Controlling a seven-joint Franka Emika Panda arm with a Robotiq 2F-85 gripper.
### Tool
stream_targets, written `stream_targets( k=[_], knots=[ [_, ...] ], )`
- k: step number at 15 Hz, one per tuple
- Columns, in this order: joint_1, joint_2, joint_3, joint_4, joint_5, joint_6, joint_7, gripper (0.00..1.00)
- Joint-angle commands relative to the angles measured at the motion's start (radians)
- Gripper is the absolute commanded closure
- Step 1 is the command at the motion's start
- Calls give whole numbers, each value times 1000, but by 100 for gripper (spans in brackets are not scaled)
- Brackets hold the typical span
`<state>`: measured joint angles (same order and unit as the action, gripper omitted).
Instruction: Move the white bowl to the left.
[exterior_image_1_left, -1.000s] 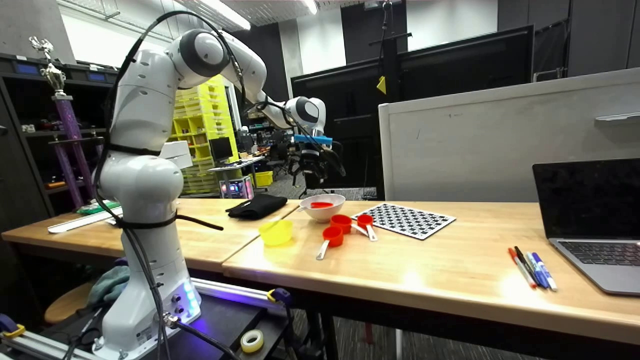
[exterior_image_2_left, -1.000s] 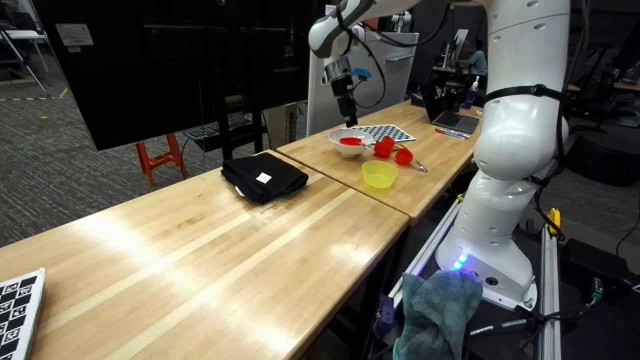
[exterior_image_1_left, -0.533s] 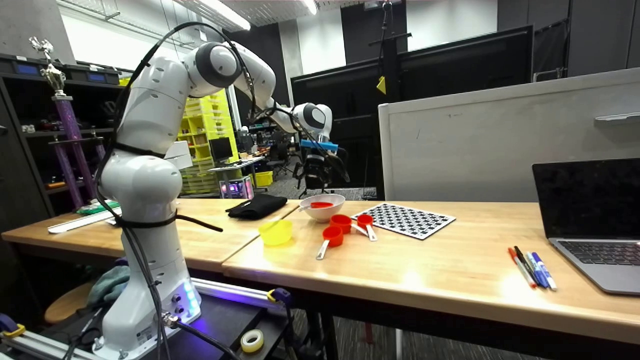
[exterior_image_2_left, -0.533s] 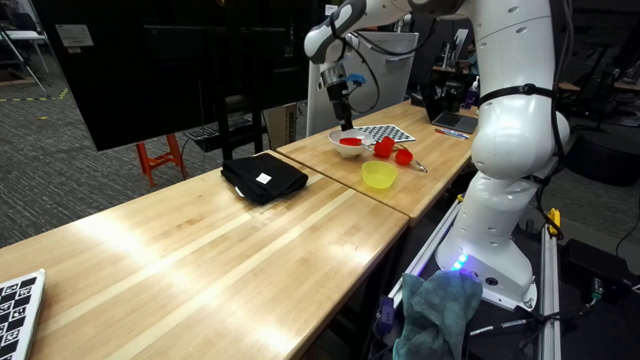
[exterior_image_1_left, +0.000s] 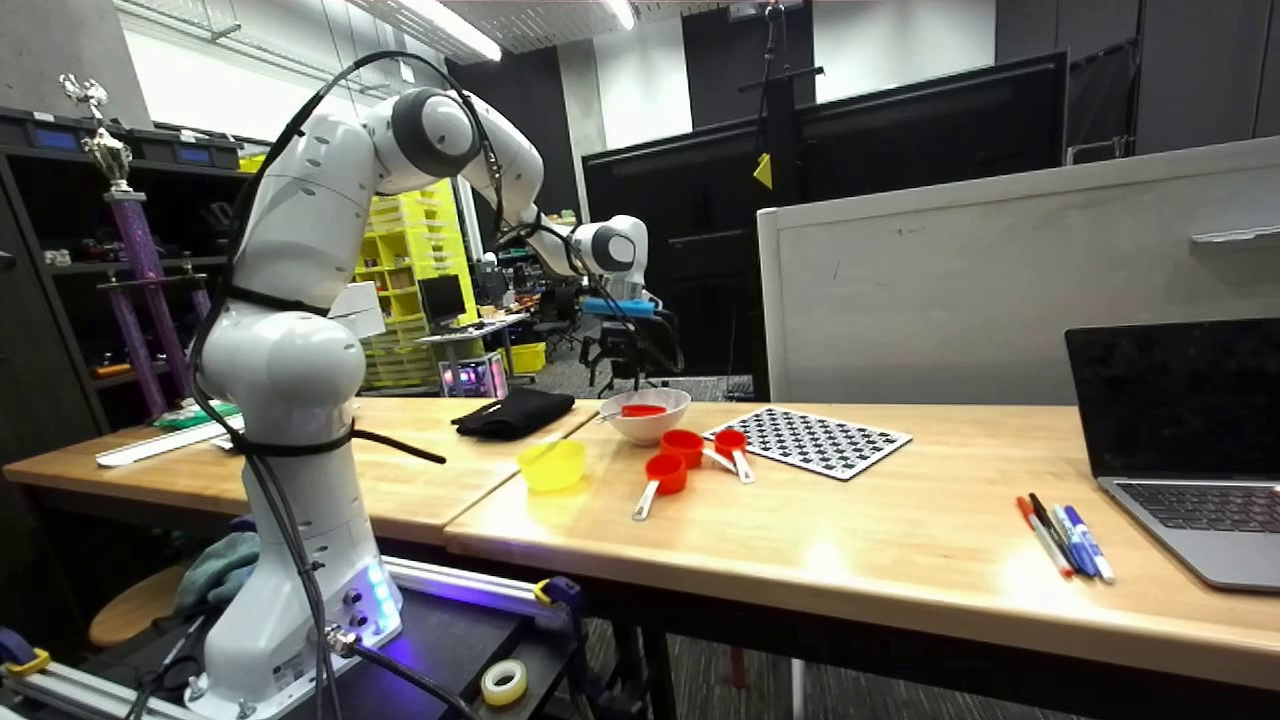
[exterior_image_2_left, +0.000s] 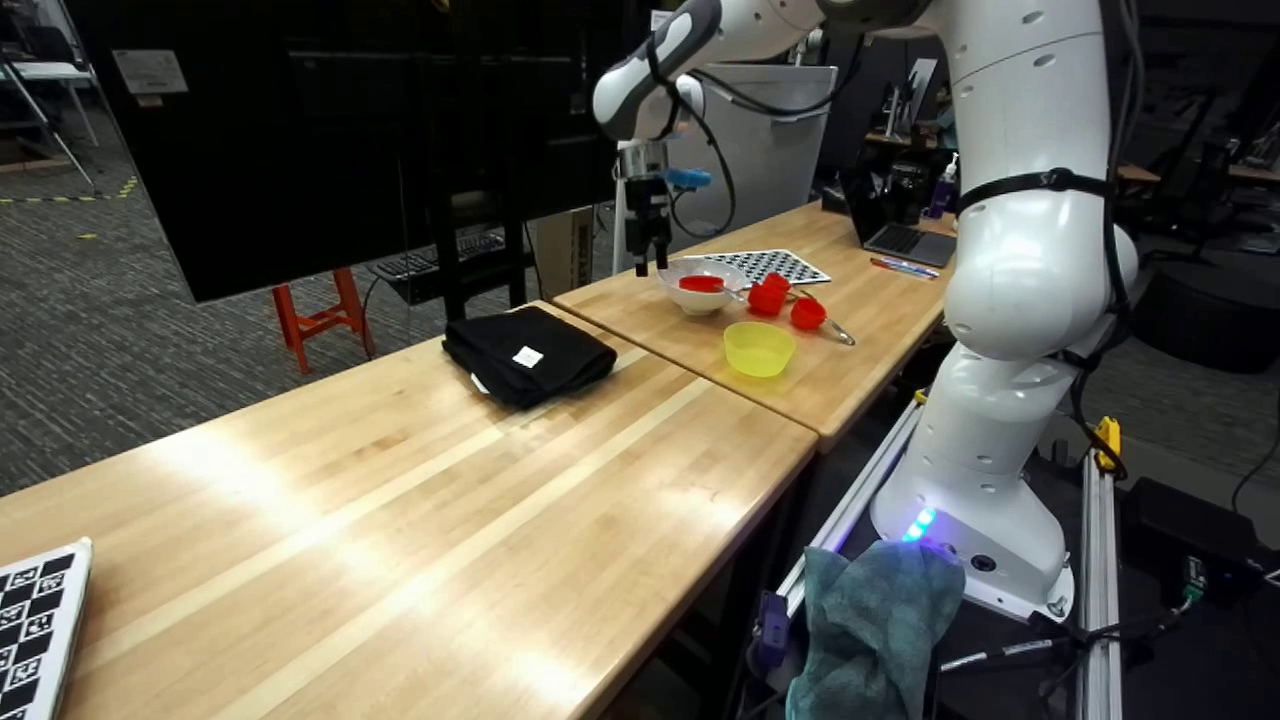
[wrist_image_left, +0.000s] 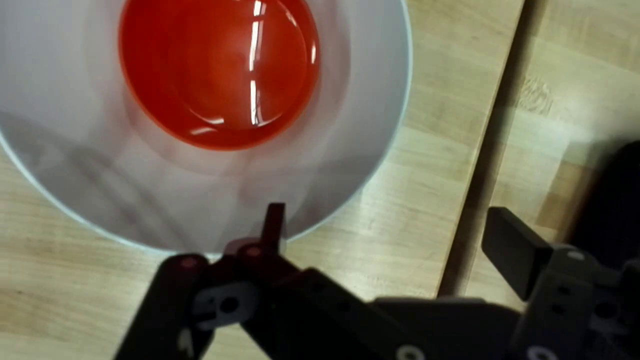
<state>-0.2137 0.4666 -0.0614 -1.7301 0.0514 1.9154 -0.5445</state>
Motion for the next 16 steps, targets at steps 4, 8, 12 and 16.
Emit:
stream_targets(
  k=[4,8,12,16],
  knots=[
    [23,-174,-19,-318,-29,349,192,0],
    [31,-295,-37,-477,-51,448,292,0],
    [41,-390,-52,-568,-111,480,349,0],
    [38,-413,-57,-571,-142,457,336,0]
  ],
)
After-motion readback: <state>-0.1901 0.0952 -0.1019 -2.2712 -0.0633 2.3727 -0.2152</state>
